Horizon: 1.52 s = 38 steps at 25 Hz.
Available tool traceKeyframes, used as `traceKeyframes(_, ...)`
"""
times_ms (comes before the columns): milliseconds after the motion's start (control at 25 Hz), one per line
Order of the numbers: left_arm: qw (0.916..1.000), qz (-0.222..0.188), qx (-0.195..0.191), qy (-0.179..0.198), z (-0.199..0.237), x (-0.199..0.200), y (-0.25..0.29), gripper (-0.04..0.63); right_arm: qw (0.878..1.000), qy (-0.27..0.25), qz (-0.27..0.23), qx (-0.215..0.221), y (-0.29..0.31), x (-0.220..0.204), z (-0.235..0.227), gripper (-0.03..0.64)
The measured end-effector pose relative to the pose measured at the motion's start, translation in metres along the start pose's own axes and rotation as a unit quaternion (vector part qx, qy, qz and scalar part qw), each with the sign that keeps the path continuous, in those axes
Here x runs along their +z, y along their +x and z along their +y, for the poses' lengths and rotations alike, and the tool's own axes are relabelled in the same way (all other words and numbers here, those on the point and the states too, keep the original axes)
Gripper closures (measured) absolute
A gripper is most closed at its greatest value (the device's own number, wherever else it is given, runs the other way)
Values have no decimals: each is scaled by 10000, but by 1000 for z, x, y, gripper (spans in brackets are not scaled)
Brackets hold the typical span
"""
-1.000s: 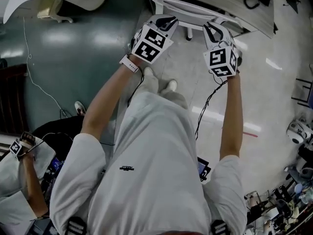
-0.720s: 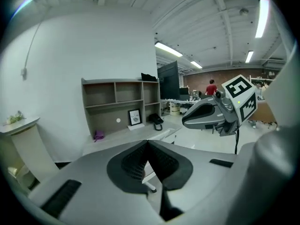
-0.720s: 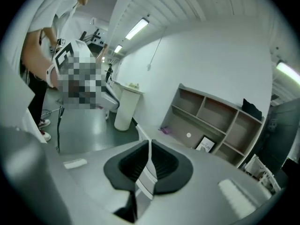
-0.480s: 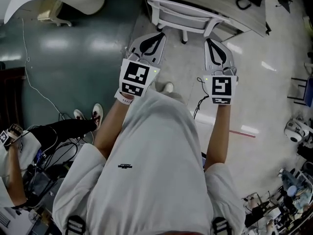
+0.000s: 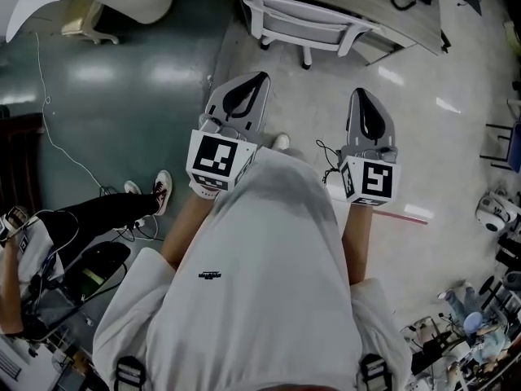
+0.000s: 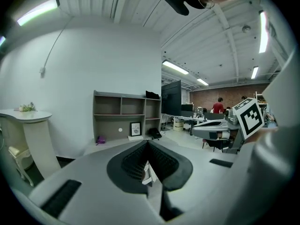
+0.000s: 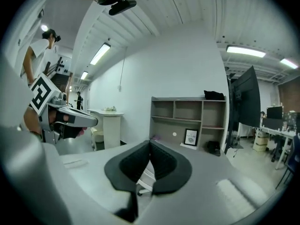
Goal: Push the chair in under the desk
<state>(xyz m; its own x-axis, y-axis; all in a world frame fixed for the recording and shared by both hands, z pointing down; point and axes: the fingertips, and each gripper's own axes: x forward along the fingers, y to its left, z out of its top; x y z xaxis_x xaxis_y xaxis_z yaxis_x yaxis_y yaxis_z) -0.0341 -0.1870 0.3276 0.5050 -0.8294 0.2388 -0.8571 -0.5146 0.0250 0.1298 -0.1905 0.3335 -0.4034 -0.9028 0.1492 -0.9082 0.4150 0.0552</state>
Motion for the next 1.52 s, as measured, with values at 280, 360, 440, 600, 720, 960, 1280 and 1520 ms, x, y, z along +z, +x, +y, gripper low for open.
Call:
traceKeyframes(280, 9997, 207, -47, -90, -10, -20, -5, 589, 9995, 312, 77, -59, -22, -17, 5, 604)
traceKeyframes(360, 9998, 159, -75, -90, -12, -17, -5, 589, 9996, 261, 78, -5, -23, -18, 9, 604)
traceKeyframes(440, 9998, 81, -160, -34, -17, -11, -4, 589, 9997, 228, 37, 12, -23, -16, 11, 604)
traceKeyframes(600, 9997, 29, -250, 5, -23, -9, -3, 589, 9998, 198, -84, -51, -25, -9, 12, 604)
traceKeyframes(720, 9997, 18, -254, -7, -13, -11, 0, 589, 9996, 211, -114, -118, -15, -9, 13, 604)
traceKeyframes(960, 9998, 20, -180, -83, -25, -14, -16, 589, 9995, 243, -129, -145, -33, -7, 18, 604)
traceKeyframes(1280, 9995, 108, -228, -178, -22, -21, -15, 589, 9996, 267, 3, -82, -29, -15, 22, 604)
traceKeyframes(1520, 9995, 109, -254, -156, -22, -20, -17, 589, 9996, 252, 44, -87, -27, -14, 25, 606)
